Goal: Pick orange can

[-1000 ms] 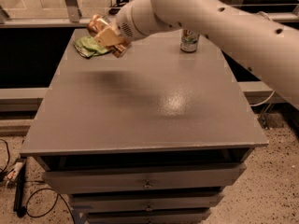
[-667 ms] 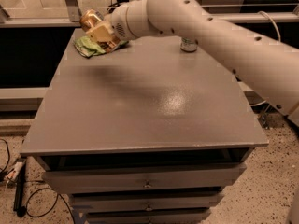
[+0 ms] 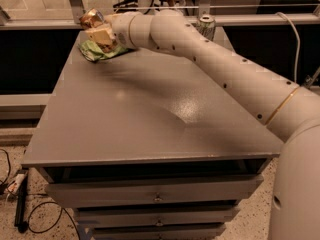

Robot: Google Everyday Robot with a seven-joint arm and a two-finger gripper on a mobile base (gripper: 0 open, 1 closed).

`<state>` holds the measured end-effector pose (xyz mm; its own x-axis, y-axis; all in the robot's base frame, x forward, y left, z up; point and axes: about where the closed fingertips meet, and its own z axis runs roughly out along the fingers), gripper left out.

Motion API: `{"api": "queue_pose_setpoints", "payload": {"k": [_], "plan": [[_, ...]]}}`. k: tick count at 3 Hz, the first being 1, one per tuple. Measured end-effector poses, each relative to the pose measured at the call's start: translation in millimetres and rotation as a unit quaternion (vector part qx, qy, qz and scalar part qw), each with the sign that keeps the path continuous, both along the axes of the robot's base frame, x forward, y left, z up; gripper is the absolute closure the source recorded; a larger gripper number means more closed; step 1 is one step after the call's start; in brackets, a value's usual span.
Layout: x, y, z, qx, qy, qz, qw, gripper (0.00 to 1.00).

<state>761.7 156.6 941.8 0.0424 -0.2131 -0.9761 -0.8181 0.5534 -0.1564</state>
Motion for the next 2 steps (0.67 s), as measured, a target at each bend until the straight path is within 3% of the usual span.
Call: {"api": "queue_pose_setpoints", "payload": {"k": [1, 2], "plan": [[17.6, -0.9, -14.5, 0.006, 0.000, 0.002, 1.0000, 1.00], [28.8, -6.1, -31.2, 0.009, 0.016, 0.003, 0.9998, 1.00]]}}
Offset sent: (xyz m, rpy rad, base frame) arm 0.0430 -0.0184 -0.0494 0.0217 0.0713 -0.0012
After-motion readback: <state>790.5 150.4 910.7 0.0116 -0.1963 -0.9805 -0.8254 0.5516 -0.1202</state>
